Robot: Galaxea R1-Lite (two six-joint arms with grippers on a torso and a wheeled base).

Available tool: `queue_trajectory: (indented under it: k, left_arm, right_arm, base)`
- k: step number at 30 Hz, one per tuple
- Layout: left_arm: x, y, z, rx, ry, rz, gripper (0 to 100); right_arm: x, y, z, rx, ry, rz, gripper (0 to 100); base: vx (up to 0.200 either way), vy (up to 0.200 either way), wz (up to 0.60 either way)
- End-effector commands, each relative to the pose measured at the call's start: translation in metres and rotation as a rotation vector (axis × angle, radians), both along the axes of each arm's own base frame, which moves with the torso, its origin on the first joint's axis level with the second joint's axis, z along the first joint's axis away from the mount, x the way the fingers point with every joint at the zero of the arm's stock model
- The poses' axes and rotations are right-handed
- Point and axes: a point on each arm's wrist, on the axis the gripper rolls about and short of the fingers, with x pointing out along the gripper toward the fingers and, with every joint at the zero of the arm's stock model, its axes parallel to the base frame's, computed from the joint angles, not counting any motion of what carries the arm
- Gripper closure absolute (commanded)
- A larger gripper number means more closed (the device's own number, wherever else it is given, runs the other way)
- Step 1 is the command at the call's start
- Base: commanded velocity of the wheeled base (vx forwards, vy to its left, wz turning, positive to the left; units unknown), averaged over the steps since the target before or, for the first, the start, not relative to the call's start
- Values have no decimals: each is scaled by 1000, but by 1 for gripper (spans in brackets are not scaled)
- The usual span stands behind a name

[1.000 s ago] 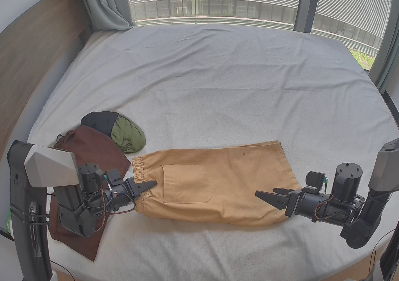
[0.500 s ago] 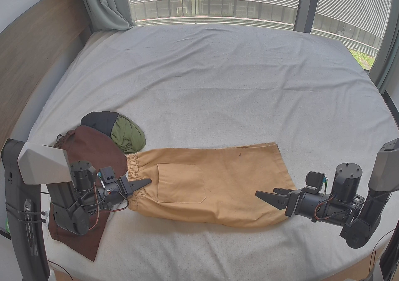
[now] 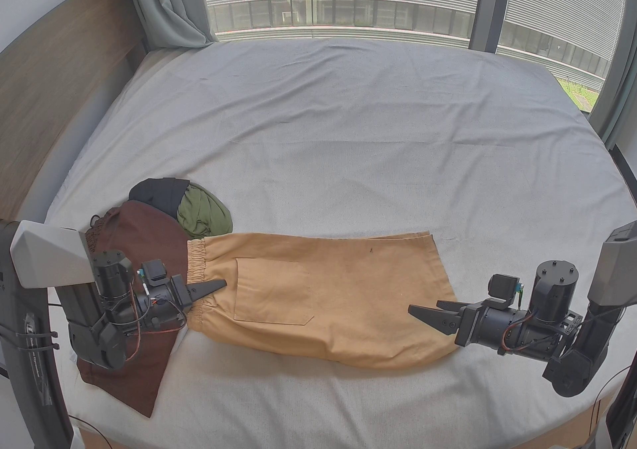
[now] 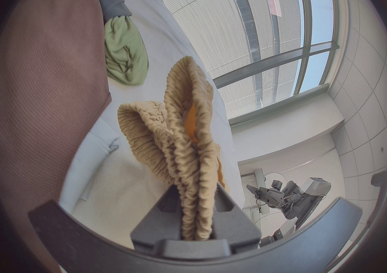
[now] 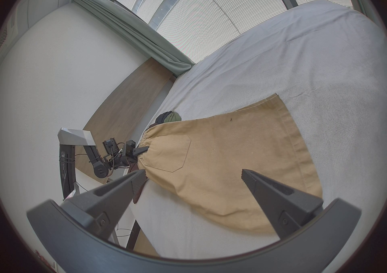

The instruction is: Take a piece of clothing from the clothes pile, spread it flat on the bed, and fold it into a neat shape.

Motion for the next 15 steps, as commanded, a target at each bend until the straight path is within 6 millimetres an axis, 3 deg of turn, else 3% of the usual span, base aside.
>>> queue_trajectory:
  k: [1,15]
  left_arm:
    - [0,11,9,-7,-24,20,100]
    - [-1,34,11,-22,-31,28,100]
  right_arm:
    - [0,0,0,0,1,0,0]
    - [0,0,0,0,1,0,0]
  base:
    - [0,0,0]
    - [0,0,0]
